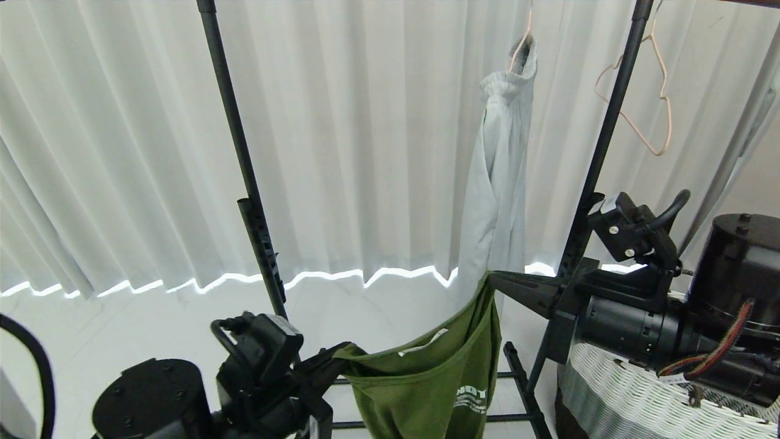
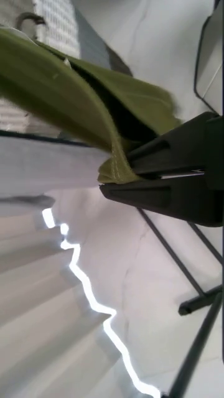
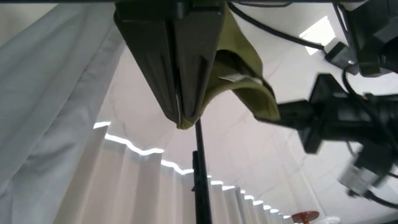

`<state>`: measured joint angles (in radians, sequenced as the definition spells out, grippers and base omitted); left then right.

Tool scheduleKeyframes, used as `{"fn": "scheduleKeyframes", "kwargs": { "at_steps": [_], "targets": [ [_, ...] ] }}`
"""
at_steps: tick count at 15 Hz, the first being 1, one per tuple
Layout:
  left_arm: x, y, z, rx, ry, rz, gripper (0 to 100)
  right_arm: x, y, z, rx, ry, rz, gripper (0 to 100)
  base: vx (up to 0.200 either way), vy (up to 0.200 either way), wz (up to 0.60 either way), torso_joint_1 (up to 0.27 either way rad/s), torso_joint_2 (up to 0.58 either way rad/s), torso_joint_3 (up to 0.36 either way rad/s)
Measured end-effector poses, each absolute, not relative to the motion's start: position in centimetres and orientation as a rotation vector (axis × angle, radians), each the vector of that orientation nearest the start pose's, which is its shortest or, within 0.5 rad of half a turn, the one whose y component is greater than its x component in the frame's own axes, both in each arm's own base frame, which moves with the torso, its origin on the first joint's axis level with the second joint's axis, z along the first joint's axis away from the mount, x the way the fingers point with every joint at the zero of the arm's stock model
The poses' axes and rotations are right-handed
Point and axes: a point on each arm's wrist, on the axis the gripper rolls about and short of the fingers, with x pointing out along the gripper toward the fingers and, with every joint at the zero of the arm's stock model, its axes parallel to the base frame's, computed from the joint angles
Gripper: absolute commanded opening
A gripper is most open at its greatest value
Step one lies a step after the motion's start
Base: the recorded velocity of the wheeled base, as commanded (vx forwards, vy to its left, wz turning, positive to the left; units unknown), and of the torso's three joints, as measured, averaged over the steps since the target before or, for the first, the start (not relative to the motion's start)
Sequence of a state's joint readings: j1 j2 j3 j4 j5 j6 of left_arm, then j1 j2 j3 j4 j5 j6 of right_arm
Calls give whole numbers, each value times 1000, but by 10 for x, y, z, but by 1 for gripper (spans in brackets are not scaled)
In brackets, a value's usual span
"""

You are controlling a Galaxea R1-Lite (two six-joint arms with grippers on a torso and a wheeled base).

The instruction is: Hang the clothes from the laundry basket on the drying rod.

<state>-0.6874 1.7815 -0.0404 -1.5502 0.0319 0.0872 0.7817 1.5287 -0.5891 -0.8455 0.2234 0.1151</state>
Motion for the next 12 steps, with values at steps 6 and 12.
{"fn": "scheduleKeyframes", "kwargs": {
  "at_steps": [6,12],
  "targets": [
    [147,-108,118,-117,89,-578,0,180,192,193,77,152,1014,0,0,0,0,0,0,0],
    [130,-112,130,-190,36,-510,0,179,192,192,84,160,1013,0,0,0,0,0,0,0]
  ]
}}
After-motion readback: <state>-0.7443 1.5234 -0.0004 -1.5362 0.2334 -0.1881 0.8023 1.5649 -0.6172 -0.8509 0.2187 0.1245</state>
